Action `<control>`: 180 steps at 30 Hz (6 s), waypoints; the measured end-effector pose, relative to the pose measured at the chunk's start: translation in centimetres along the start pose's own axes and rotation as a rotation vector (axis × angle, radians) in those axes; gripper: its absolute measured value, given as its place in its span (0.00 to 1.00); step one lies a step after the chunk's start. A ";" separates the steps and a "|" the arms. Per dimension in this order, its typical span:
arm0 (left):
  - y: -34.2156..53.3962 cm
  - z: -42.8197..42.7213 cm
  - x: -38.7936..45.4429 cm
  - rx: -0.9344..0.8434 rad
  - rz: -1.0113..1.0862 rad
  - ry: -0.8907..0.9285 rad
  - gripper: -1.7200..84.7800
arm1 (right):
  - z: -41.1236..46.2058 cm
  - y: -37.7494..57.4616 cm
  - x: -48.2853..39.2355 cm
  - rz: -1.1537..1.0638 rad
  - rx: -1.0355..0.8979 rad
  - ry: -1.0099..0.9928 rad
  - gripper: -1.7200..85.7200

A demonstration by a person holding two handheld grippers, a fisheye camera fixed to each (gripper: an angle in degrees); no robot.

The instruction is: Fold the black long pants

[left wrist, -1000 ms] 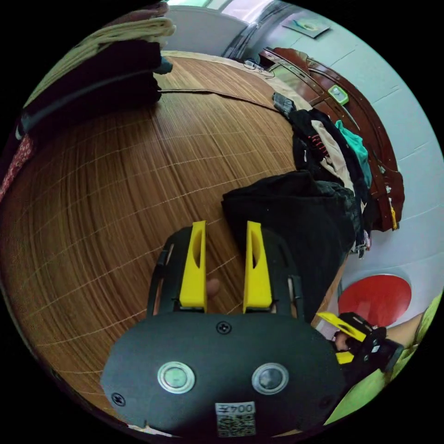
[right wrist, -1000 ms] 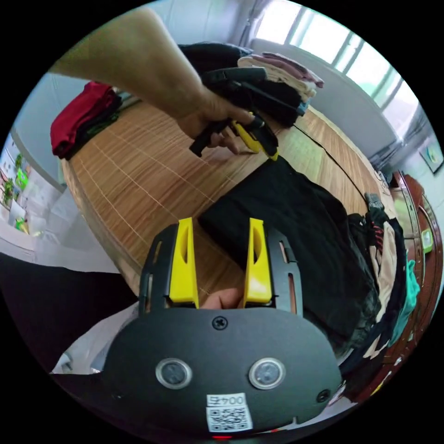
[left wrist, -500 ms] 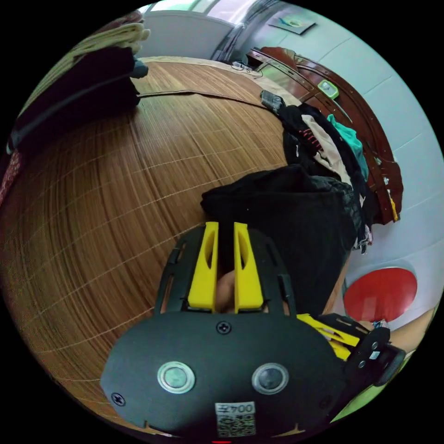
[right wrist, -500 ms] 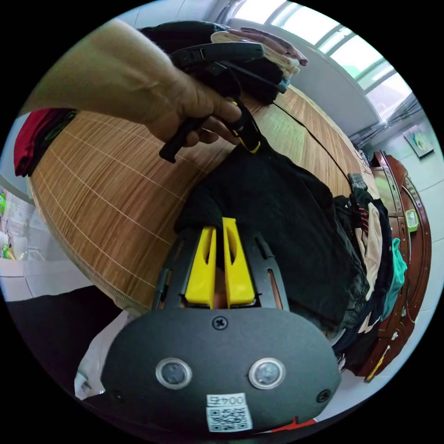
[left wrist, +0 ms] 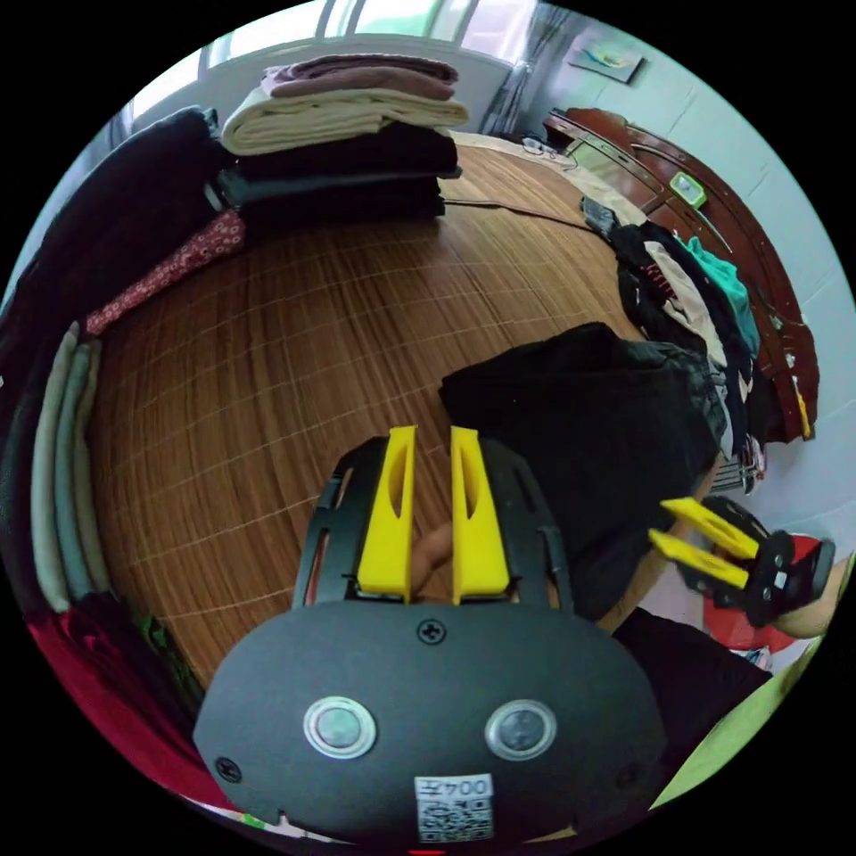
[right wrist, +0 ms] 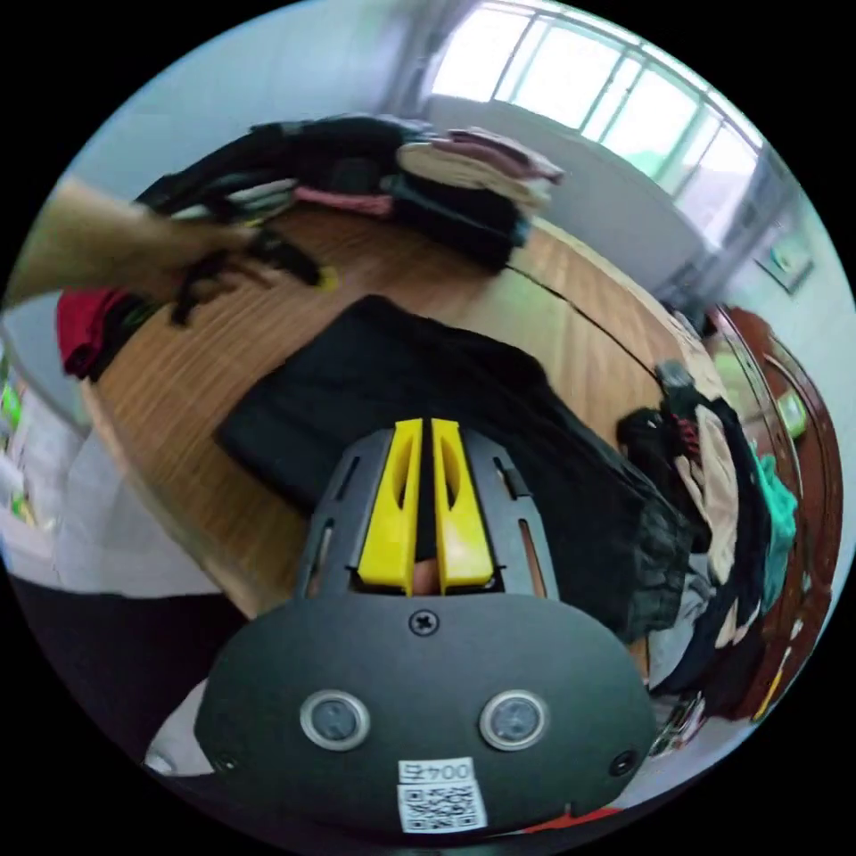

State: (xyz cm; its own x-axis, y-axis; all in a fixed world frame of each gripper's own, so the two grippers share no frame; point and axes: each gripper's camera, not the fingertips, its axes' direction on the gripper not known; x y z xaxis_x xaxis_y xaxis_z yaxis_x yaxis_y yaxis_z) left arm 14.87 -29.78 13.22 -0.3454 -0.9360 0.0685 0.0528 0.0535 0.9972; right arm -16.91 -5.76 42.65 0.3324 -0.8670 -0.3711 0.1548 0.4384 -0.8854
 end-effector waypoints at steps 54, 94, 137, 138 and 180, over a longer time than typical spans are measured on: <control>8.8 1.9 4.7 0.067 0.184 0.549 0.05 | 12.5 15.2 41.4 0.540 -0.194 -0.503 0.01; 31.9 39.2 35.2 0.006 0.722 0.012 0.03 | 10.6 35.1 69.5 1.102 -0.075 -0.520 0.09; 40.7 21.2 13.5 -0.093 0.217 -0.151 0.03 | 18.3 -0.5 42.6 -0.212 -0.205 -0.425 0.14; 40.4 19.9 13.0 -0.067 0.231 -0.177 0.03 | 18.5 -1.9 42.2 -0.234 -0.203 -0.415 0.14; 18.4 19.5 11.5 0.027 0.459 -0.006 0.03 | 8.5 18.9 28.4 0.436 -0.067 -0.511 0.03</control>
State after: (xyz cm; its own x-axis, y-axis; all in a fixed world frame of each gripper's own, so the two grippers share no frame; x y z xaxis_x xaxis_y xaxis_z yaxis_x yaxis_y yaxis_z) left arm -6.39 -32.74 32.92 -0.2974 -0.8113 0.5034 0.1772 0.4711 0.8641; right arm 3.36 -20.08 17.72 0.7526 -0.3855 -0.5339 -0.1458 0.6931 -0.7060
